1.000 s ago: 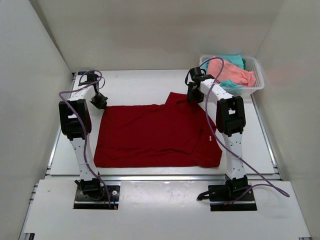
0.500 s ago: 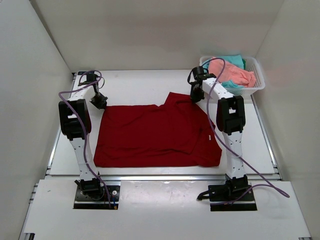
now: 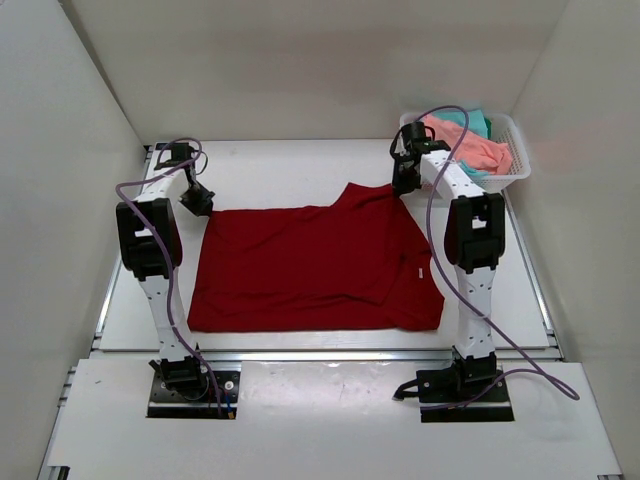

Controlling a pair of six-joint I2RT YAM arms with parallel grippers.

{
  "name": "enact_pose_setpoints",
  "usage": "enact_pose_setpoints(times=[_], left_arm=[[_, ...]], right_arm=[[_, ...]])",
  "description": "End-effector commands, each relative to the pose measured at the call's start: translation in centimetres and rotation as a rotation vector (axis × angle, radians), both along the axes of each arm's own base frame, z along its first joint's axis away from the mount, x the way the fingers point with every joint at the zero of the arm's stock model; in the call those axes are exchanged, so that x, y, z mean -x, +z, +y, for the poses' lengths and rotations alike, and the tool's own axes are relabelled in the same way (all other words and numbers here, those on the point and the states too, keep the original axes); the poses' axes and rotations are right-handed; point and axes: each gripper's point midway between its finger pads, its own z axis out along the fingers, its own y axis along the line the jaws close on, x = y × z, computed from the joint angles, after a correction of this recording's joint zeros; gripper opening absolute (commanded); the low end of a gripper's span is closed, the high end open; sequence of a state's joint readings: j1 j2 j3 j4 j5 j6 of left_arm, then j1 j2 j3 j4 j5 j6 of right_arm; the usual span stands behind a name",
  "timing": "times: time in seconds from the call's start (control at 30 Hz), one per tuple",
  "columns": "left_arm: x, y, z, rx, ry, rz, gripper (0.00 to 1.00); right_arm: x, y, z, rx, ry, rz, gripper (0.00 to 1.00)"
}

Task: Fold and stack the t-shirts
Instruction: Grap the side of the flattened tshirt furthest away from the robot with both arms

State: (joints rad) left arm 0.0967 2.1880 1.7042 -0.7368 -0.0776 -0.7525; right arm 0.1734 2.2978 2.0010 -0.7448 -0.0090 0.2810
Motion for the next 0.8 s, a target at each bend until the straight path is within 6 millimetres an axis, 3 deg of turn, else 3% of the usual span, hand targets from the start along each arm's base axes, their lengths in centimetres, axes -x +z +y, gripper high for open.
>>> enact_pose_setpoints(times=[0.0,0.37,0.63,0.67,0.7,0.73,0.77], left_arm=[[-1.3,4.3,0.3,0.008,0.001,-0.102,0.00],[0.1,4.1,-0.2,0.023,0.006,-0.100,0.00],[0.5,5.7,0.3,0.015,0.002,-0.121,0.00],[0.6,5.7,0.4,0.014,0.002,-0.123,0.00],[0.7,6.2,0.4,0.020,0.004,-0.129,0.00],[0.9,6.1,0.6,0.010,0.006,-0.130,0.00],[1.2,6.4,0.7,0.015,0.005,-0.132,0.00]], right_arm=[[-1.3,5.1,-0.5,-0.020,0.020,-0.137,0.00],[0.0,6.7,-0.2,-0.068,0.057,-0.179,0.00],[1.4,7.3,-2.3,-0.100,0.052,-0.195,0.01],[1.3,8.1,-2.6,-0.106,0.053,-0.221,0.00],[1.9,7.5,-2.4,-0.124,0.064,-0.206,0.00],[2.0,8.6,-2.7,-0.146,0.065,-0.231,0.00],[2.5,8.3,-2.6,-0.165,0.073,-0.225,0.00]])
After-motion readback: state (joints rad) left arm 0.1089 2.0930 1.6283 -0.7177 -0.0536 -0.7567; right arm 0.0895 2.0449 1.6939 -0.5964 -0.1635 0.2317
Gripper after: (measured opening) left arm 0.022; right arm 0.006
